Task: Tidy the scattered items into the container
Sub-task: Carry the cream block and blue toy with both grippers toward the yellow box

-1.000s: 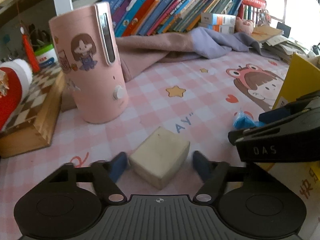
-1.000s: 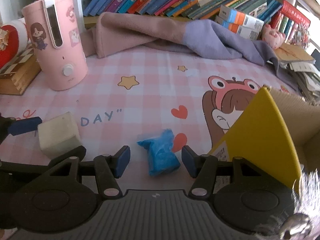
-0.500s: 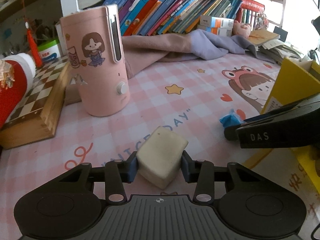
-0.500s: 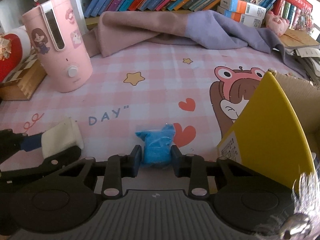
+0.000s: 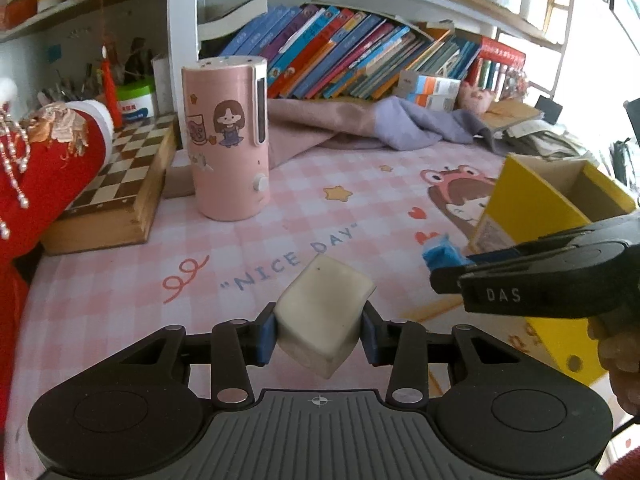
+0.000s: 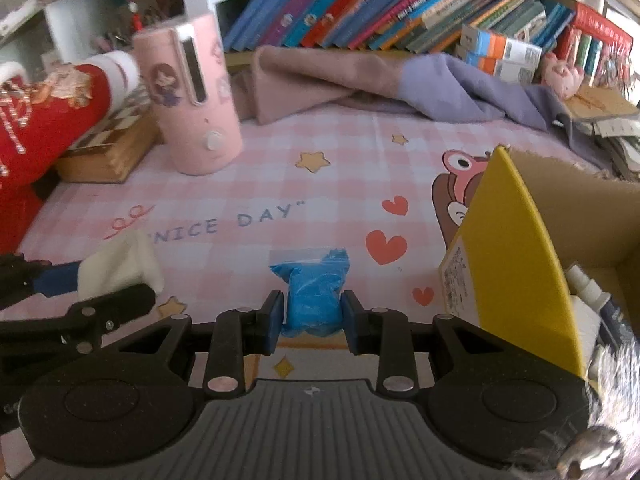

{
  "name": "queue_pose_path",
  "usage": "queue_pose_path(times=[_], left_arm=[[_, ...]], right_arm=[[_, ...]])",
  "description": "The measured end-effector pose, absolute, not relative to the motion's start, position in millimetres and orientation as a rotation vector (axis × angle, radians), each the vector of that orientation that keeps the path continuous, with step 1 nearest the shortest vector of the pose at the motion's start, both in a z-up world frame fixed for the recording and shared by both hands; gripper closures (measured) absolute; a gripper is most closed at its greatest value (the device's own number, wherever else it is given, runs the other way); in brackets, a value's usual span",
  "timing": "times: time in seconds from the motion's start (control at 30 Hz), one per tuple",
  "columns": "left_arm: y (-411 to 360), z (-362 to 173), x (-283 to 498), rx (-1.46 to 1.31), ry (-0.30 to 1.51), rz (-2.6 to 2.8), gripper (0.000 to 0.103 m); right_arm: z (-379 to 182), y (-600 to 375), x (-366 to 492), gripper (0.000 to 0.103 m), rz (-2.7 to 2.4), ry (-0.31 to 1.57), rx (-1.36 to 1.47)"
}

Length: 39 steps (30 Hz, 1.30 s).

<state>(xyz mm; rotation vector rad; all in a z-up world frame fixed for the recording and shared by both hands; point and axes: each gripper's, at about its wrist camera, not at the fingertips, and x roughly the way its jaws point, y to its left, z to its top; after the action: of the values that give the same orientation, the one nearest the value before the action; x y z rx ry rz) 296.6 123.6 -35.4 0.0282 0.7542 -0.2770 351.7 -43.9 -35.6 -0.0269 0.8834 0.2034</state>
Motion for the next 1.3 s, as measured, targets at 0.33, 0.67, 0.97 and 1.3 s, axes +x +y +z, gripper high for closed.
queue_pose_path(times=[0.33,0.67,0.97,1.3], left_arm=[[118.6,-13.1,244.4,0.018,0.715,-0.311,0.064],[115.7,8.4,186.6,0.015,0.668,-0.319,0.065],[115.4,20.2,132.7,-0.001,0.636,-0.316,0.065],[114.2,18.5,87.9,0.012,0.645,-0.324,0.065]], right_arm=[[-11.1,-58.4,298.9,0.074,0.224,0.843,-0.008],[0.2,-65.1,240.6,0.074,0.244,0.819,-0.01],[14.0,-63.7,183.0,0.074,0.298,0.789,-0.036],[13.8,-58.1,134.2,0.074,0.31,0.781,-0.039]])
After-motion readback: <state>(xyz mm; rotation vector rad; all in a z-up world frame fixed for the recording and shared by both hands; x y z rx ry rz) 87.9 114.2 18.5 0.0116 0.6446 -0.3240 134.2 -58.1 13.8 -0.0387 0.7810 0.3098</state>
